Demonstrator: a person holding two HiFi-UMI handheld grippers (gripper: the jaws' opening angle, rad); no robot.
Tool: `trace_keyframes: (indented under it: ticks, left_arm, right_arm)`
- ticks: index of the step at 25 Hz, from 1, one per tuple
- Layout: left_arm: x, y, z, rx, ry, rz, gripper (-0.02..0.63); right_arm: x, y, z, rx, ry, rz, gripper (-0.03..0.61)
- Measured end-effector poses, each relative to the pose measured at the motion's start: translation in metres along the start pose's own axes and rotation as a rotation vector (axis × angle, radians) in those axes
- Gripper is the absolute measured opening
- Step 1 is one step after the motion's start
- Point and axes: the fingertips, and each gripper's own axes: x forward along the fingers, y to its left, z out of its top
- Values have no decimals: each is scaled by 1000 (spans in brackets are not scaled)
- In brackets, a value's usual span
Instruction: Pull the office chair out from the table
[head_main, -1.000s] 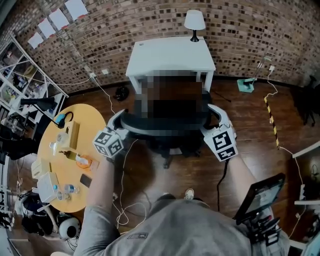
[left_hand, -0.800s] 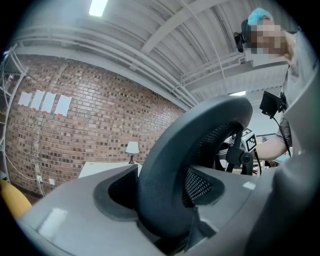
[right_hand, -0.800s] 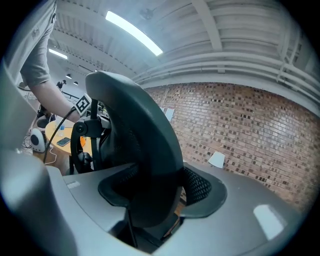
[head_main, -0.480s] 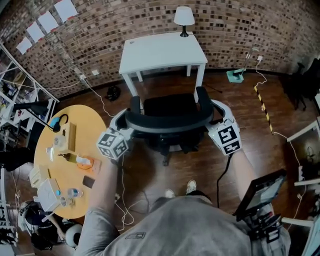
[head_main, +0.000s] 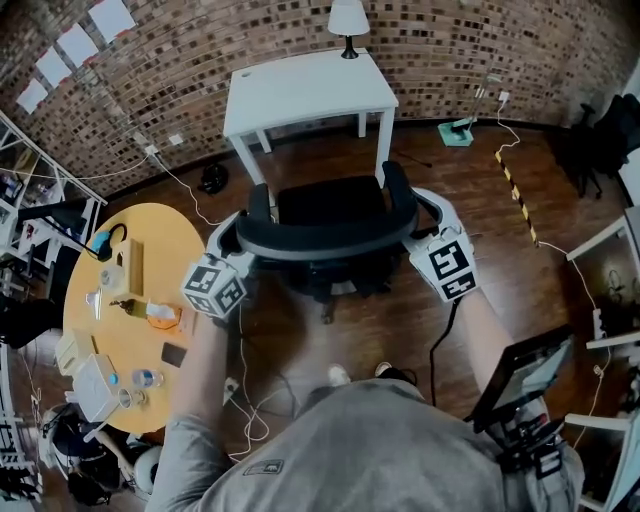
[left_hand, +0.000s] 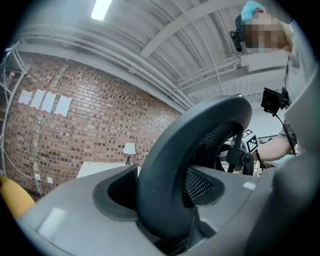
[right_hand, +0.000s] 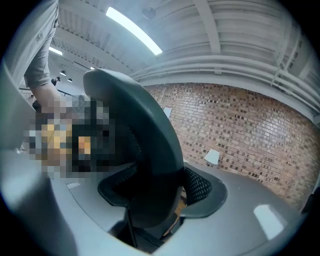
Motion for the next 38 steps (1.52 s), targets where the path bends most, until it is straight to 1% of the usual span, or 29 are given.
trace_keyframes:
  ticks: [9,18,24,27,30,33,34,38]
  left_arm:
    - [-11,-13,2,6,-17,38,282]
    - [-12,-18,-3,14,-16,63,284]
    - [-18,-15,-2,19,-35,141,295]
    - [-26,-13,-3,22,-42,196,295]
    - [-39,-15,-3,19,-48,244,295]
    - [-55,-26,-8,2,-47,279,291]
    - [-59,-33,-10,0,-47,287,290]
    - [-70,-62,-15,-1,-56,297,270]
  right_arm:
    - [-11,2,0,-13,-17,25,275]
    - [-13,3,-5,-8,-16,20,275]
    - [-12,4,-4,-6,-37,11,275]
    - [-15,3,-7,33,-45,0,287]
    - [-21,5,-13,67,-50,-14,273]
    - [-31,8,-17,88,-70,-16,285]
    - [-35,9,-17,97,-74,-15,282]
    - [-49,15,-24,129,-89,-9,217]
